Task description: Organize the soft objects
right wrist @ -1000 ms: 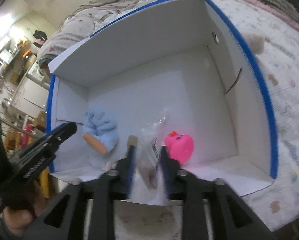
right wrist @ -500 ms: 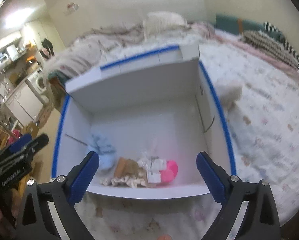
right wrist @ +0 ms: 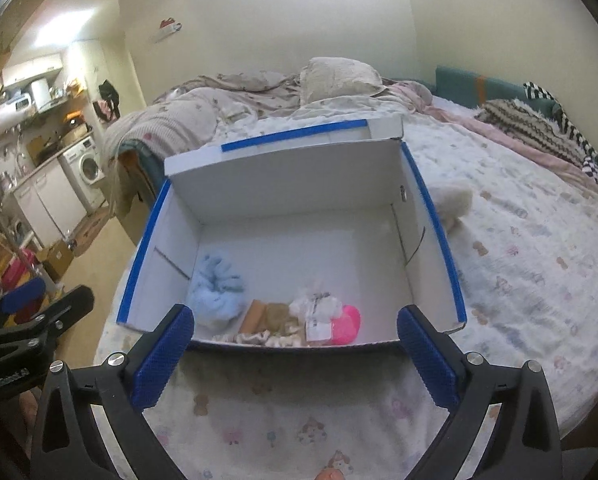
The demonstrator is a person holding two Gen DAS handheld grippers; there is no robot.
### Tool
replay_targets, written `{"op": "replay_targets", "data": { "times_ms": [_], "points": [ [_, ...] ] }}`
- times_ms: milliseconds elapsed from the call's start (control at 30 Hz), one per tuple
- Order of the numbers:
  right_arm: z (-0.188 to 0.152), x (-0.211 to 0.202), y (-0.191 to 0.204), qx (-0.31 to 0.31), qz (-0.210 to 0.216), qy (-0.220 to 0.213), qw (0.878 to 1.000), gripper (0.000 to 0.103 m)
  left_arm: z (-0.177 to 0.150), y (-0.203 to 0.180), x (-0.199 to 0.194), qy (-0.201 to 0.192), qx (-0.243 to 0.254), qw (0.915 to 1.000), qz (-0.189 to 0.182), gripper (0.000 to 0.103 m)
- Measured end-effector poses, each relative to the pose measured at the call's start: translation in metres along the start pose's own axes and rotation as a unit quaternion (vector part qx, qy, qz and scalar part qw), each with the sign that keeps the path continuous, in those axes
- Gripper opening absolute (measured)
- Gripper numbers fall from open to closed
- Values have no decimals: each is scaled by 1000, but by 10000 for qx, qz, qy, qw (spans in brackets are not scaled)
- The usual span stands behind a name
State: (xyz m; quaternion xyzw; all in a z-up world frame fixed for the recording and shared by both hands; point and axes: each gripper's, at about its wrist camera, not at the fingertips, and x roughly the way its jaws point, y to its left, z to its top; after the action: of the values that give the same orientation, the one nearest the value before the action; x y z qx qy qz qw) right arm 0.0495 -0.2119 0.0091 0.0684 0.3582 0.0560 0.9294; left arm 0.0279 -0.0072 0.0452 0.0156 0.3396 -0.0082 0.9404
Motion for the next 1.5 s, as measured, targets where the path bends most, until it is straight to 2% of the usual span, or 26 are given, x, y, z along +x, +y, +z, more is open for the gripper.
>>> {"op": "replay_targets", "data": {
  "times_ms": [167, 1500],
  "points": [
    [-3, 3, 6, -178, -70, 38, 9998, 103, -3, -3, 5, 73, 109, 9999, 56, 102],
    [-1, 7, -2, -99, -172, 87, 9998, 103, -4, -7, 10, 155, 29, 9998, -97, 102]
  ]
}}
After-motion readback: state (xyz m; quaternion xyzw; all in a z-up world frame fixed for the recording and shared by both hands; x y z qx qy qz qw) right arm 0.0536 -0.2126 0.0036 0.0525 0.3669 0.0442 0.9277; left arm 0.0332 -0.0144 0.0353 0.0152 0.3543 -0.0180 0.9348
